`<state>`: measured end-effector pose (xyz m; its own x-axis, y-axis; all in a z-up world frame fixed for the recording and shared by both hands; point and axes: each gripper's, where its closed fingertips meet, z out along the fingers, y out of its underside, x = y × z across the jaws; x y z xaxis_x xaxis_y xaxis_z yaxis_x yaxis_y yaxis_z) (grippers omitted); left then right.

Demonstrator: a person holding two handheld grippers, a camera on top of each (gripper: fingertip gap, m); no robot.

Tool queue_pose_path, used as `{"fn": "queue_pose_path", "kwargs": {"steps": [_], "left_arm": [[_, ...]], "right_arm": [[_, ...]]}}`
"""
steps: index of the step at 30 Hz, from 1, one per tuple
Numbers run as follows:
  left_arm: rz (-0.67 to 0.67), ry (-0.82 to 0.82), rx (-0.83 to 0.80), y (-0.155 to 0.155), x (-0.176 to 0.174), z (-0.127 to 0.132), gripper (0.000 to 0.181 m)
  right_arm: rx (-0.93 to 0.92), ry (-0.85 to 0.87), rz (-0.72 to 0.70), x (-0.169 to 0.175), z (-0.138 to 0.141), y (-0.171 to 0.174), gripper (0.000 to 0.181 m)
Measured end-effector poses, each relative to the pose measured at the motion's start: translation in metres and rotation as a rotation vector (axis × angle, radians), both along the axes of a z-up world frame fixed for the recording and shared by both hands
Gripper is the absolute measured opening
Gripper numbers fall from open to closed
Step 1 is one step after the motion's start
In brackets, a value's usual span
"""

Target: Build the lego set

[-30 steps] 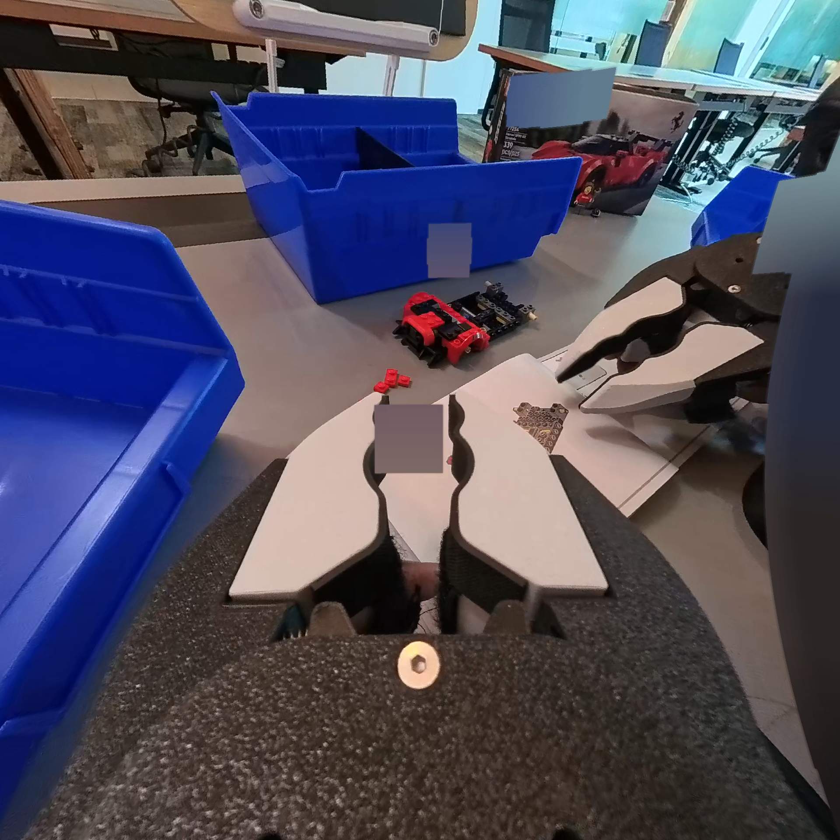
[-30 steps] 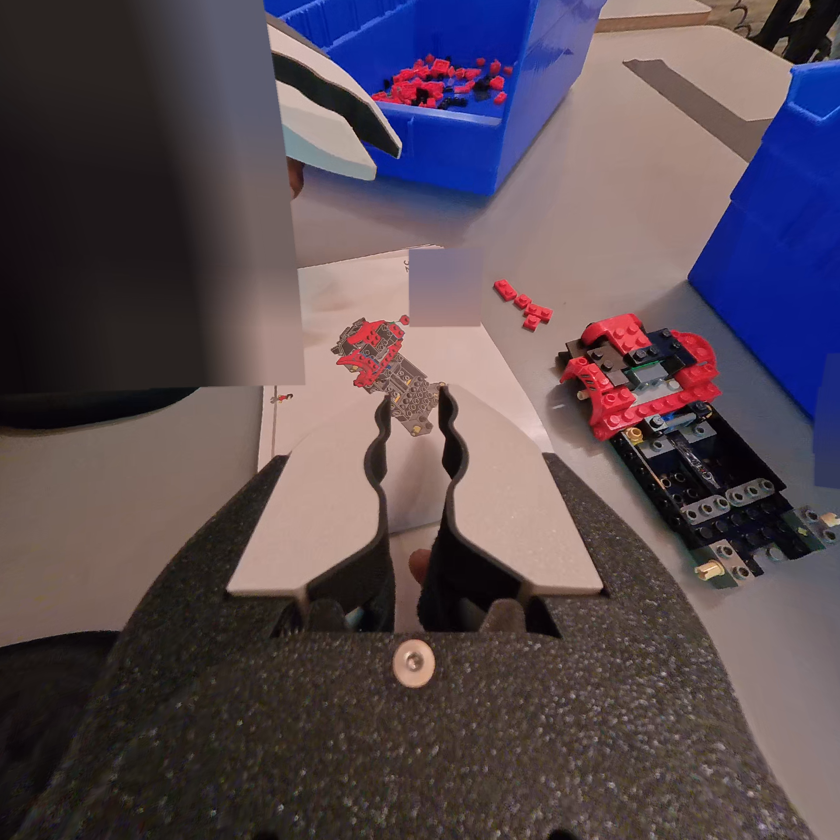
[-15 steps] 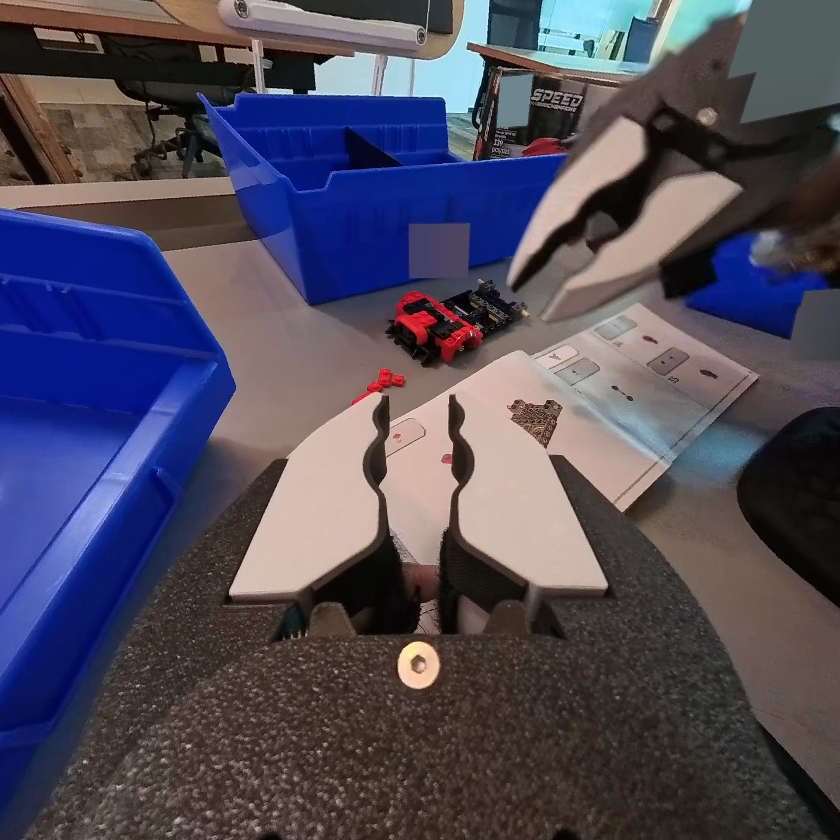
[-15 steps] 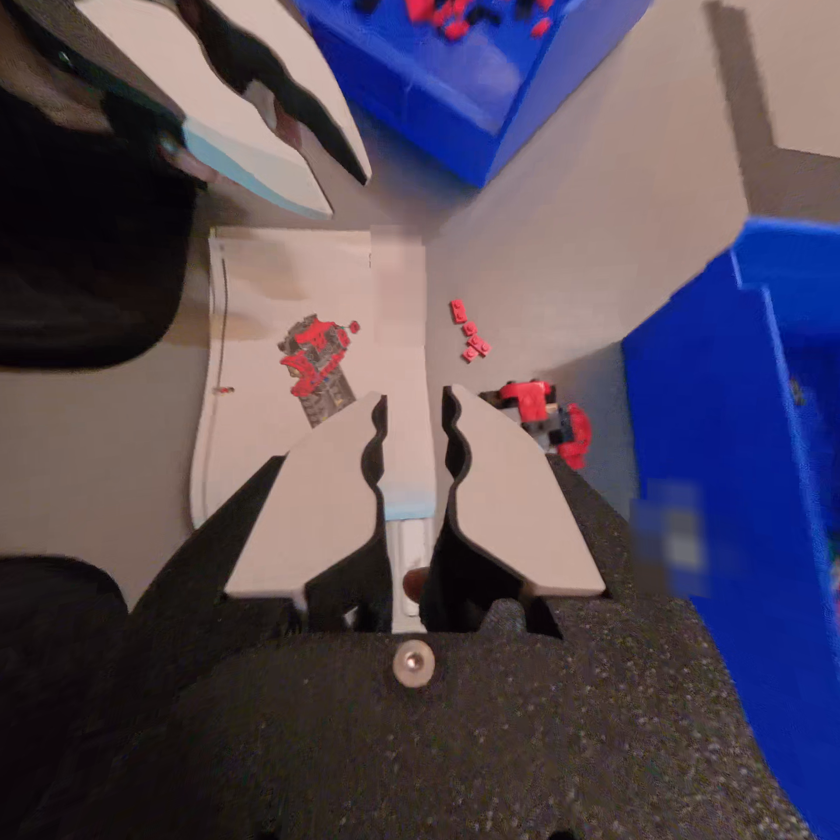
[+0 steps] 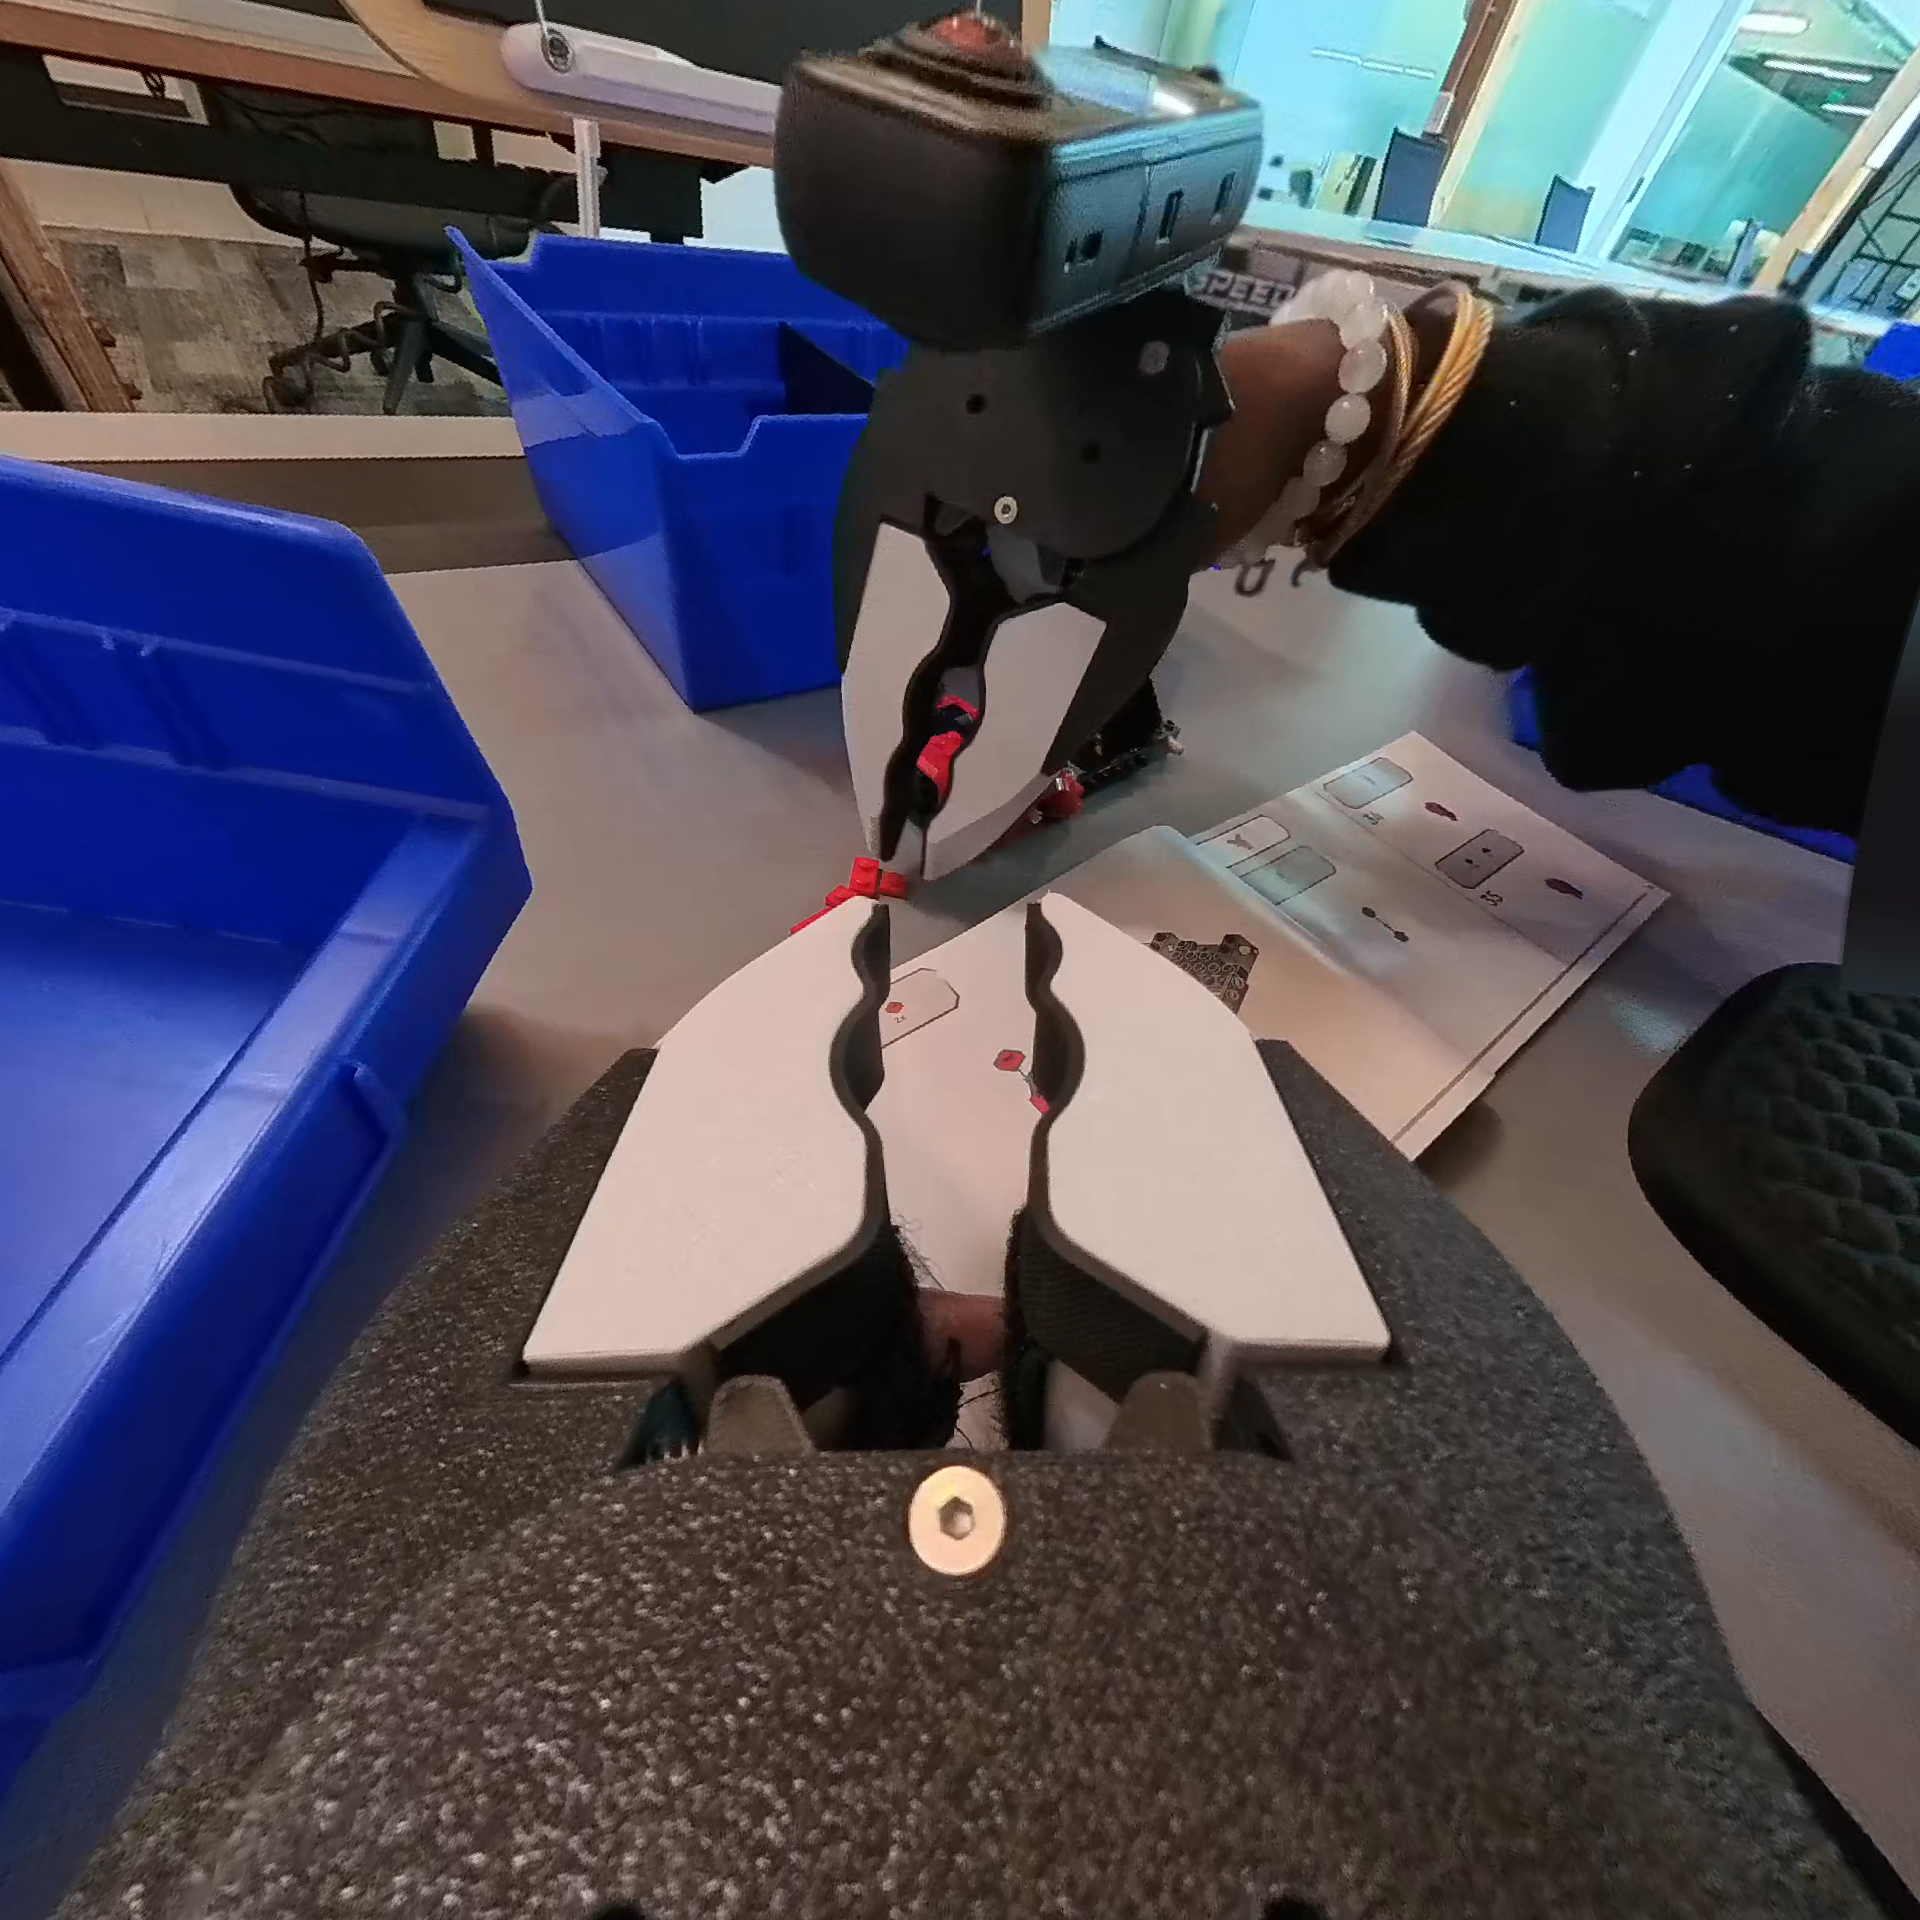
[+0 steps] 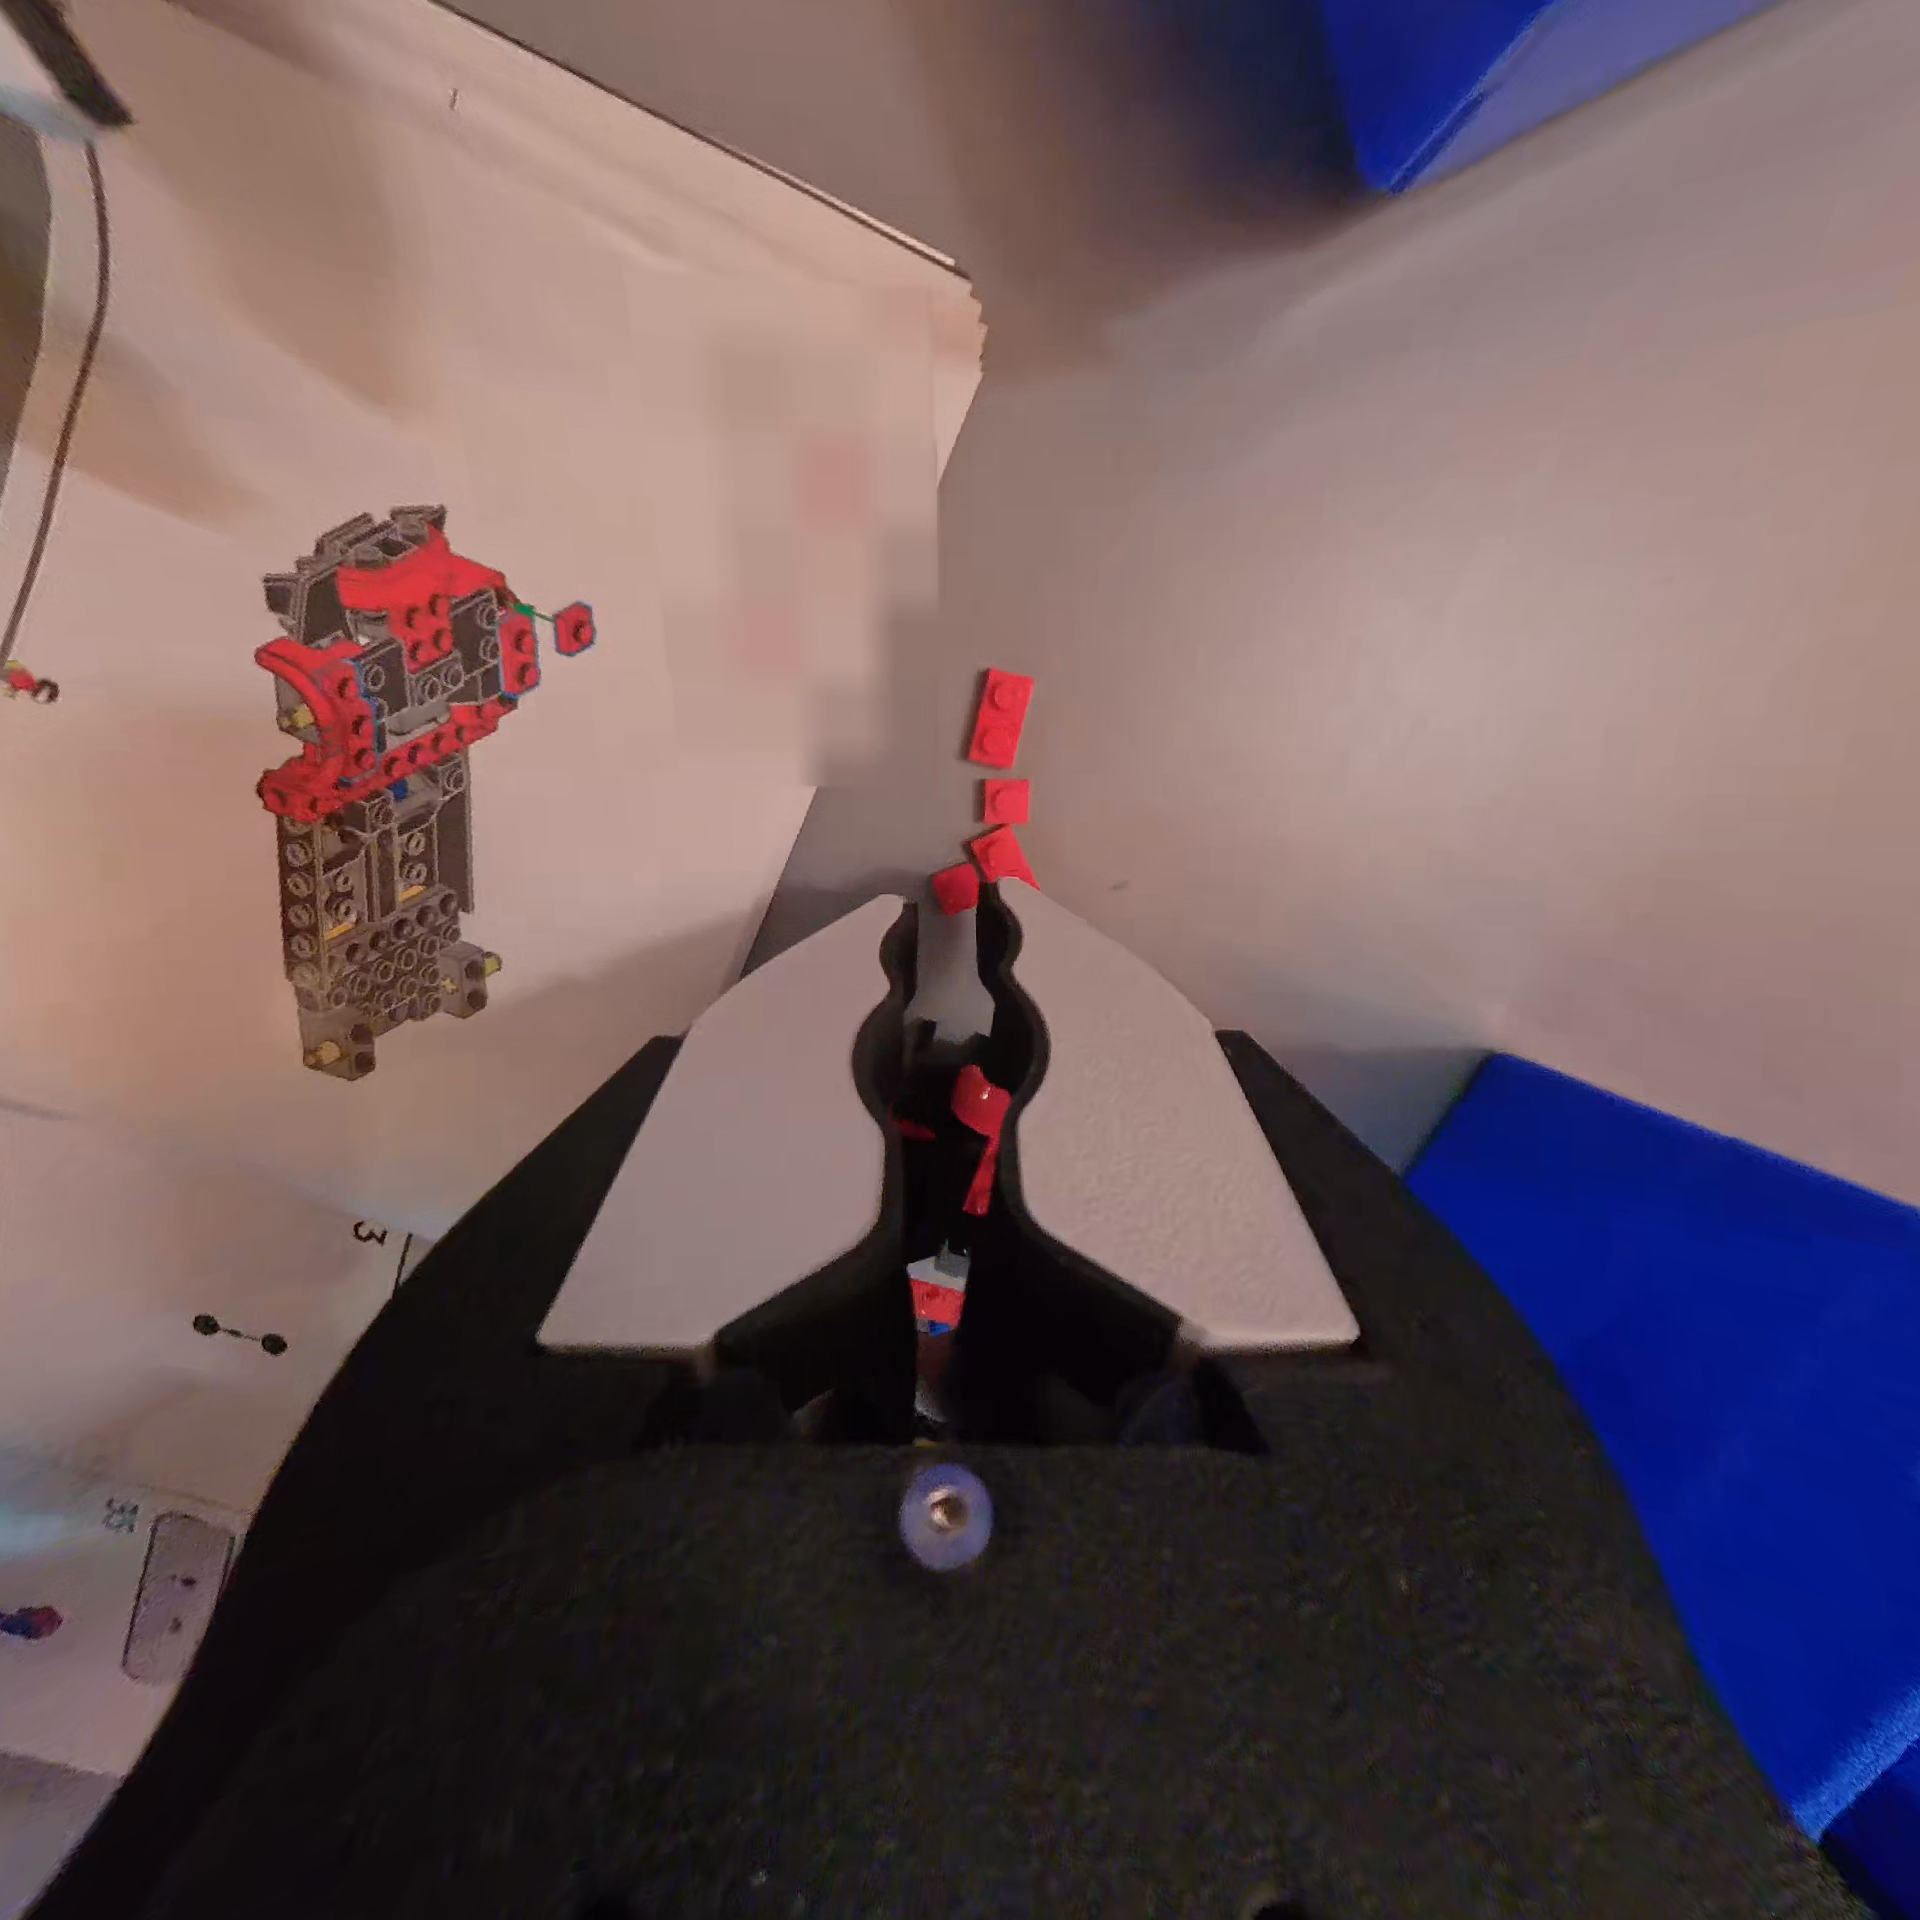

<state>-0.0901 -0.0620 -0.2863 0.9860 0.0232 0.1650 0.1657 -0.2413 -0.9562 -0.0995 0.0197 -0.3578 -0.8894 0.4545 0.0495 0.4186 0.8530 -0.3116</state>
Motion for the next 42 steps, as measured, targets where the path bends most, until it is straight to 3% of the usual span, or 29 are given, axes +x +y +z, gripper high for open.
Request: {"fn": "queue_pose_path", "kwargs": {"steps": [22, 30, 35, 42], "left_arm": [[-0.008, -0.018, 0.007, 0.000, 0.000, 0.000, 0.025], [-0.012, -0.024, 0.013, 0.000, 0.000, 0.001, 0.025], [-0.013, -0.021, 0.010, 0.000, 0.000, 0.001, 0.025], [-0.013, -0.023, 0.012, 0.000, 0.000, 0.001, 0.026]], "right_arm": [[0.078, -0.068, 0.074, 0.002, -0.008, 0.002, 0.007], [-0.026, 0.074, -0.234, 0.024, 0.047, 0.046, 0.007], [-0.059, 0.051, -0.302, 0.041, 0.037, 0.041, 0.007], [-0.003, 0.038, -0.324, 0.037, 0.022, 0.030, 0.008]]}}
